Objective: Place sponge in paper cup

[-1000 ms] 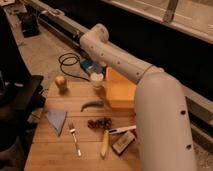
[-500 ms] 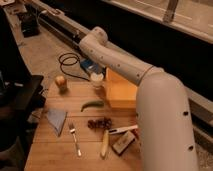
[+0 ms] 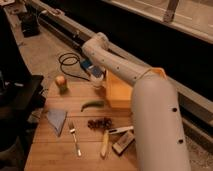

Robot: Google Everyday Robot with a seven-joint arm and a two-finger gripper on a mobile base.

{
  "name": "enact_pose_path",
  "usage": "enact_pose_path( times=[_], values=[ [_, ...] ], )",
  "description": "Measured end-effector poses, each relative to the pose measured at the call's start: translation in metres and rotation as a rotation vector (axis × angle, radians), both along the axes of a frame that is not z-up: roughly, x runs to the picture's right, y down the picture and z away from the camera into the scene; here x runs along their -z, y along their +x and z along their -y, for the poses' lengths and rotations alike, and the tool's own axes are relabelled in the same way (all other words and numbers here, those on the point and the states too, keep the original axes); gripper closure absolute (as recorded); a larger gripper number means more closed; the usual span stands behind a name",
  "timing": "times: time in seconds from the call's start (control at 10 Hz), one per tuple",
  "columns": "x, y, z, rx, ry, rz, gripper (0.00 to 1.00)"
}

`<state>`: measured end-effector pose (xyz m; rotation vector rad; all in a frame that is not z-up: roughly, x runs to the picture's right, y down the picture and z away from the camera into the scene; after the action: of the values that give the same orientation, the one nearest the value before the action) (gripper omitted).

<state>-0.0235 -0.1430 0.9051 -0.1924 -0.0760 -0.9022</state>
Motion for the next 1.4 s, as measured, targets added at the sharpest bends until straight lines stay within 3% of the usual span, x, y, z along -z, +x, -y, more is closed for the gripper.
enact_pose_path(
  times=[0.3, 1.0, 1.1, 1.4],
  values=[
    [-0.012, 0.005, 0.001, 0.001, -0.007, -0.039, 0.97],
    [-0.029, 0.013, -0.010, 0.006, -0.058, -0.088, 0.31],
    [-0.030, 0.013, -0.010, 0.006, -0.061, -0.089, 0.27],
    [-0.029, 0.013, -0.012, 0.007, -0.067, -0.088, 0.26]
  ],
)
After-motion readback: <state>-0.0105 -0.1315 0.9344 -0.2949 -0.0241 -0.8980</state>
